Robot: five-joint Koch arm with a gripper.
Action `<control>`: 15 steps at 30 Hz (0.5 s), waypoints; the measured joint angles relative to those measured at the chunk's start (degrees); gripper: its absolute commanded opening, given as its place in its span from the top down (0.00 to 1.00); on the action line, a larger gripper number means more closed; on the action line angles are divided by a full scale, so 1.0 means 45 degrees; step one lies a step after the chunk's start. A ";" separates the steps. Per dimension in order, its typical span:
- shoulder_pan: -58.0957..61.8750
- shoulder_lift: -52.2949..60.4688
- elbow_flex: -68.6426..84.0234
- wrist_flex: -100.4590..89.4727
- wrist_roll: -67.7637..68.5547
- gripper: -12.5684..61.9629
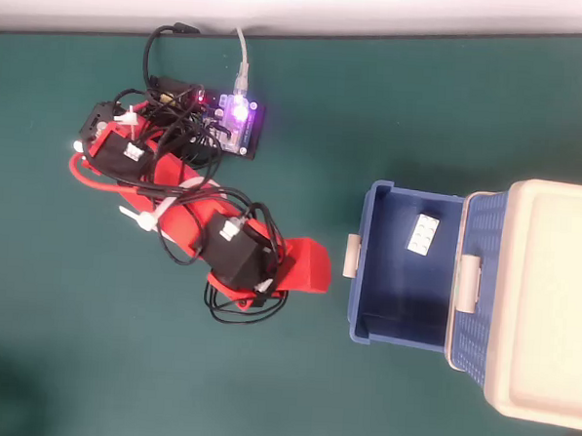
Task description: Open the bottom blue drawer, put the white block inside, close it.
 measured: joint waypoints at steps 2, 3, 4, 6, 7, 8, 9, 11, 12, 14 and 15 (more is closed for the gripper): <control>0.0000 -0.0391 0.0000 -0.0137 -0.0234 0.38; 0.0000 -0.0645 0.0000 -0.0254 -0.0234 0.38; 0.0000 -0.0977 0.0000 -0.0508 -0.0215 0.38; -0.0059 -0.1328 0.0000 -0.0801 -0.0137 0.38; -0.0176 -0.1543 0.0000 -0.0938 -0.0039 0.38; -0.0410 -0.1816 0.0000 -0.1152 0.0117 0.38; -0.0488 -0.2012 0.0000 -0.1328 0.0234 0.38; -0.0723 -0.2461 0.0000 -0.1641 0.0391 0.38; -0.0742 -0.2754 -0.0156 -0.1895 0.0566 0.38; -0.0820 -0.3164 -0.0605 -0.2285 0.0859 0.38; -0.0977 -0.3340 -0.0859 -0.2559 0.1055 0.38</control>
